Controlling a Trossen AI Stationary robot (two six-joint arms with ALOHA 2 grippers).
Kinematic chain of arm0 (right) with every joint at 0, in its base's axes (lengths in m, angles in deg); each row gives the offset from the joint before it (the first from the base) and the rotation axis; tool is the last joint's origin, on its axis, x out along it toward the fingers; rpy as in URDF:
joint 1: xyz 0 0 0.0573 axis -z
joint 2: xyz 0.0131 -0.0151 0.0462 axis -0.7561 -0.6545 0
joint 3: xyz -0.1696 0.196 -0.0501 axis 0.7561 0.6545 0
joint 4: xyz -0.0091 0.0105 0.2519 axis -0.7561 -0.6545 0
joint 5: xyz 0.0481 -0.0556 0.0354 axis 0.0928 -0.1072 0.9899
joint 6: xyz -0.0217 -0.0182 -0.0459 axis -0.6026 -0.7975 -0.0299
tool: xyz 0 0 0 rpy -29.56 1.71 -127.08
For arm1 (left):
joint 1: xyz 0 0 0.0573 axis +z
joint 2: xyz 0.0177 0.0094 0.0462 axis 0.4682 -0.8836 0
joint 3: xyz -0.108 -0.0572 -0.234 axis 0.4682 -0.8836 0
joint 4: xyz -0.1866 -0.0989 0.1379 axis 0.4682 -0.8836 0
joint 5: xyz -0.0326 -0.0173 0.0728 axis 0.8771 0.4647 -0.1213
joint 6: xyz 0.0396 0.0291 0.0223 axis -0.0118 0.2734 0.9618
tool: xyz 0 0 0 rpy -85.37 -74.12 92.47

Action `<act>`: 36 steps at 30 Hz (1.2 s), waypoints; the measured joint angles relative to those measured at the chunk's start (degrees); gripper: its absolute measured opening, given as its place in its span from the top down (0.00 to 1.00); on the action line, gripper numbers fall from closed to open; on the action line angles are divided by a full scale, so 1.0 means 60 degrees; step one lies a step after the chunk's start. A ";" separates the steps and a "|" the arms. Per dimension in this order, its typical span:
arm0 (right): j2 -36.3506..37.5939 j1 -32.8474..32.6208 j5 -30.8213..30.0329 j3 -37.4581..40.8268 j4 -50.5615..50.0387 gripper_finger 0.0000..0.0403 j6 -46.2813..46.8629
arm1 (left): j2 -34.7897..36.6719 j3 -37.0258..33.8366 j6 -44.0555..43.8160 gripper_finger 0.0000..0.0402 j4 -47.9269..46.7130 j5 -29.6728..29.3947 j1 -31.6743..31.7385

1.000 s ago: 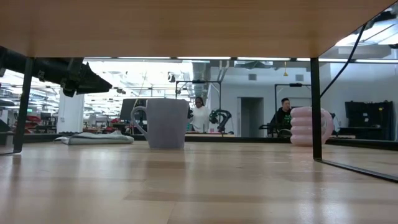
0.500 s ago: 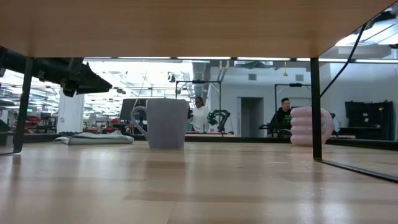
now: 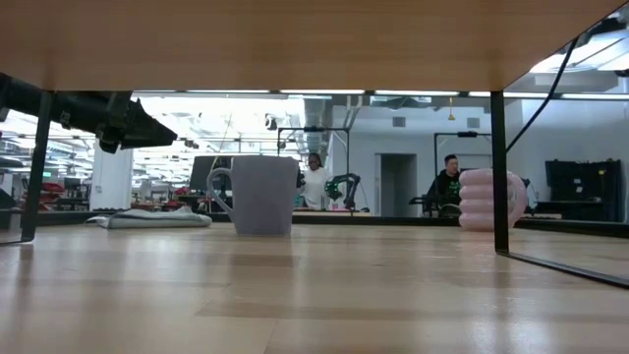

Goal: Stack small to large cups/mugs on shelf
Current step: Put the green mug on the shelf, then put the purple mug on the shelf

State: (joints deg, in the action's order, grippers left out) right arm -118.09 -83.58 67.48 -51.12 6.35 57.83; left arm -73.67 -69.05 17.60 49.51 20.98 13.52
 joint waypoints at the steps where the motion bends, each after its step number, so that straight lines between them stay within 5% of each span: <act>1: 0.0000 0.0001 0.0003 0.0000 0.0004 0.63 0.0049 | 0.0001 0.0002 0.0000 0.61 0.0000 0.0000 0.0002; 23: 0.0163 0.0352 -0.0309 -0.0006 -0.1081 0.63 -0.0532 | -0.0003 0.0002 0.0000 0.61 0.0000 0.0001 0.0000; 36: 0.2237 0.1366 -0.2373 -0.0011 -0.1468 0.64 -0.3035 | -0.0001 0.0000 -0.0011 0.61 0.0000 -0.0003 0.0001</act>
State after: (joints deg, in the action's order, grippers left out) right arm -104.67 -75.38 53.25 -51.18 -2.46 39.62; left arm -73.67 -69.05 17.53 49.51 20.96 13.52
